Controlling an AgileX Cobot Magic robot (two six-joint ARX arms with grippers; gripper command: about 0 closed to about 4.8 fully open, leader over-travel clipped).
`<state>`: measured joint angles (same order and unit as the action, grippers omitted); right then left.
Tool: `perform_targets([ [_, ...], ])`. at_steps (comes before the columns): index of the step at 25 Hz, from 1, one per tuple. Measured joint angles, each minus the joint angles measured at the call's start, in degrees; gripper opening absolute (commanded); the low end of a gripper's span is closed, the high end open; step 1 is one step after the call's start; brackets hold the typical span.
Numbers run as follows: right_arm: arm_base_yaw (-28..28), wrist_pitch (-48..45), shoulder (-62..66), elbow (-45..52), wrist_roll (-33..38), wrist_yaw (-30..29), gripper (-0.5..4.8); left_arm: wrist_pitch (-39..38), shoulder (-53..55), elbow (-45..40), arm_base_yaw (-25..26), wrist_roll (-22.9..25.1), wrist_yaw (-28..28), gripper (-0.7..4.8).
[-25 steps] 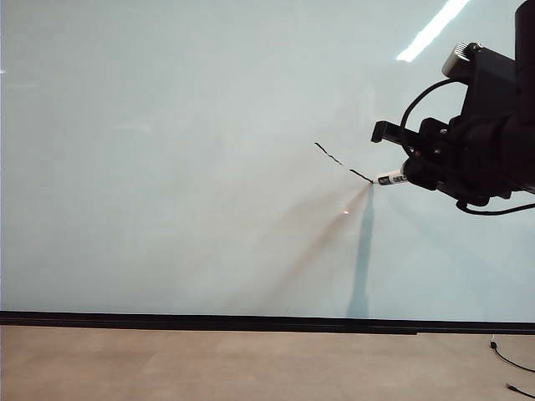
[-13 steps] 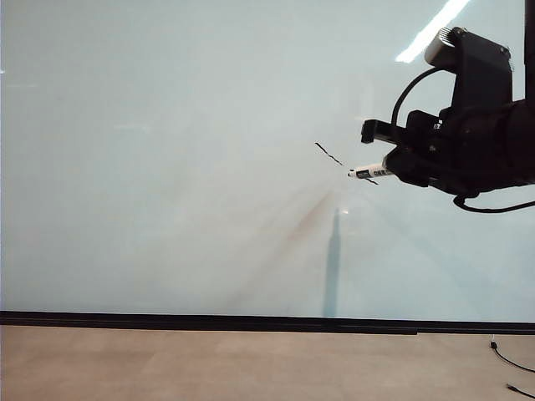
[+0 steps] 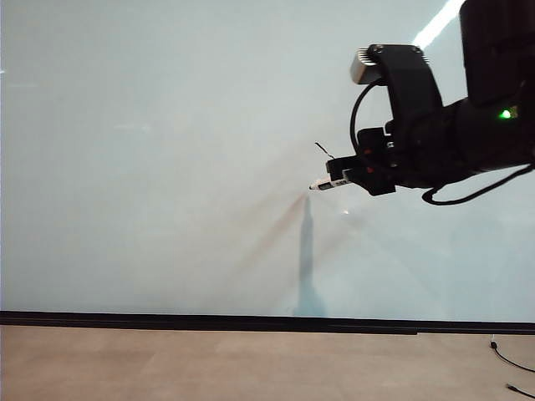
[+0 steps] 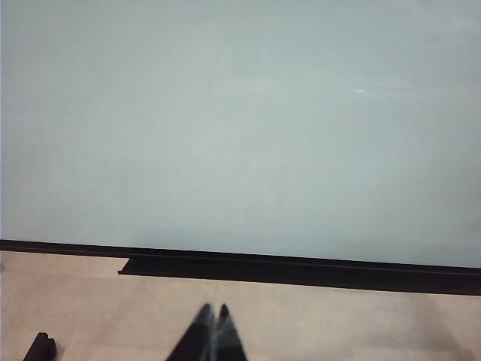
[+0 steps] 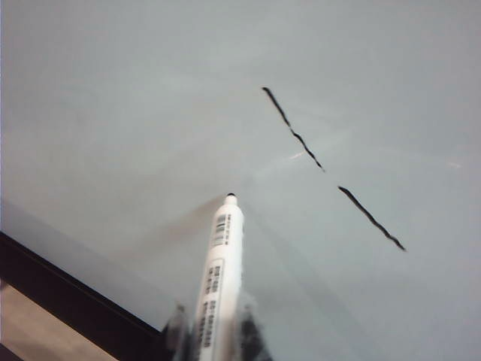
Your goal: Pick up the pen on the shelf to the right of the whiteboard and draw a cross mark.
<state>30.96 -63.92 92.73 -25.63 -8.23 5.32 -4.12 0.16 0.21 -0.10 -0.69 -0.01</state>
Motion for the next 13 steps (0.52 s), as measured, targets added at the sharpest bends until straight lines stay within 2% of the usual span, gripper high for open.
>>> perform_targets([
  [13,-0.5,7.7,-3.4,-2.7,-5.4,1.1,-0.06,0.0,0.0,0.0,0.0,0.0,0.0,-0.05],
])
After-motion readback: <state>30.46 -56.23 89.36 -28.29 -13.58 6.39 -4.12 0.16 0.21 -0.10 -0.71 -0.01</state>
